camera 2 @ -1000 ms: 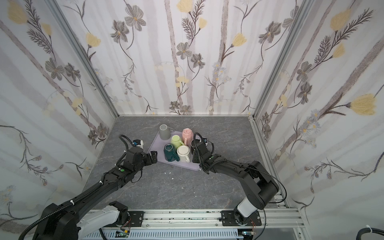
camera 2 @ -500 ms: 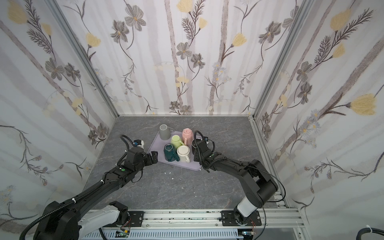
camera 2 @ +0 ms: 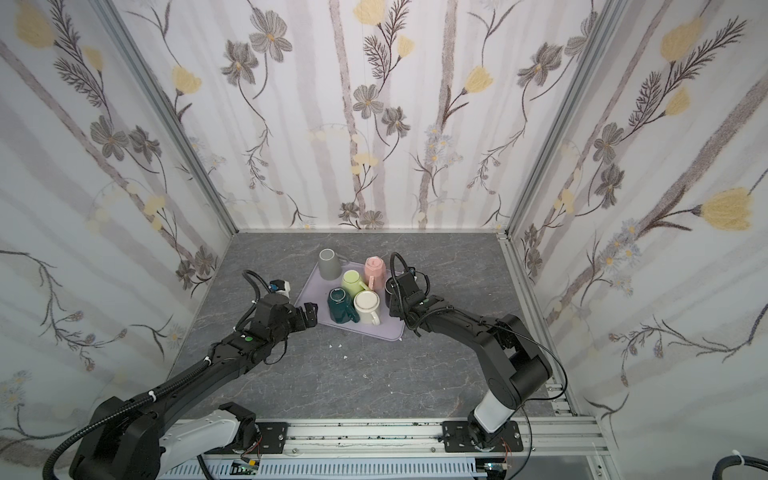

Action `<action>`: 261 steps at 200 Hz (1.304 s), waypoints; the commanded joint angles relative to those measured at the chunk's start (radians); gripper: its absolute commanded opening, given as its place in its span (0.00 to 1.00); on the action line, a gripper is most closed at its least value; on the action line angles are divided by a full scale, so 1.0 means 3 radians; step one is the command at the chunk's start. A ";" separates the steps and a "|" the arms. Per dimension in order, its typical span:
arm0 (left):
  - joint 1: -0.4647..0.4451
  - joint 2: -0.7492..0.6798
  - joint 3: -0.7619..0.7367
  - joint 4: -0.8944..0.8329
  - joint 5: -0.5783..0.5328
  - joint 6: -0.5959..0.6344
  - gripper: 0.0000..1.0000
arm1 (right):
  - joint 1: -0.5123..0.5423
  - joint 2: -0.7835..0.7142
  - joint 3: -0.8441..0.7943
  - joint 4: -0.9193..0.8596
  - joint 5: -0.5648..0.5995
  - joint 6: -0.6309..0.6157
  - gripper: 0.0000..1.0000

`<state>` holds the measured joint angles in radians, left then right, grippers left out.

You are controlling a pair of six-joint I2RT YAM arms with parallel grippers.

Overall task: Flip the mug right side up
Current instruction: 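Lower the right gripper onto the black mug's handle and close it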

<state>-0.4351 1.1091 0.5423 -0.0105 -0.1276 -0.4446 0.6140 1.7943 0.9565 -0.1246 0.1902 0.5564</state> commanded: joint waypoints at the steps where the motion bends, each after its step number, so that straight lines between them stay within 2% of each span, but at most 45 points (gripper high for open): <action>1: 0.0003 0.0010 -0.0003 0.0097 0.0005 -0.0031 1.00 | -0.0016 0.0037 0.0078 -0.0087 0.0015 -0.0094 0.31; 43: 0.0003 0.0035 -0.0003 0.0111 0.0035 -0.0038 1.00 | -0.0028 0.0152 0.0267 -0.0332 0.0127 -0.0236 0.28; 146: 0.0003 0.0094 -0.0008 0.0139 0.0062 -0.0041 1.00 | -0.0033 0.0316 0.0426 -0.0485 0.0355 -0.0362 0.20; 162: 0.0003 0.0112 -0.0003 0.0135 0.0080 -0.0037 1.00 | -0.0032 0.0325 0.0432 -0.0485 0.0366 -0.0362 0.14; 191: 0.0004 0.0117 0.0005 0.0133 0.0093 -0.0037 1.00 | -0.0032 0.0333 0.0427 -0.0485 0.0363 -0.0361 0.14; 207: 0.0003 0.0107 0.0003 0.0130 0.0093 -0.0039 1.00 | -0.0037 0.0334 0.0417 -0.0485 0.0361 -0.0358 0.07; 261: 0.0003 0.0094 -0.0003 0.0130 0.0108 -0.0049 1.00 | -0.0058 0.0223 0.0325 -0.0396 0.0241 -0.0349 0.00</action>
<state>-0.4351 1.1412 0.5419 0.0048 -0.0998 -0.4492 0.6014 1.8790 1.0668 -0.2344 0.2573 0.4507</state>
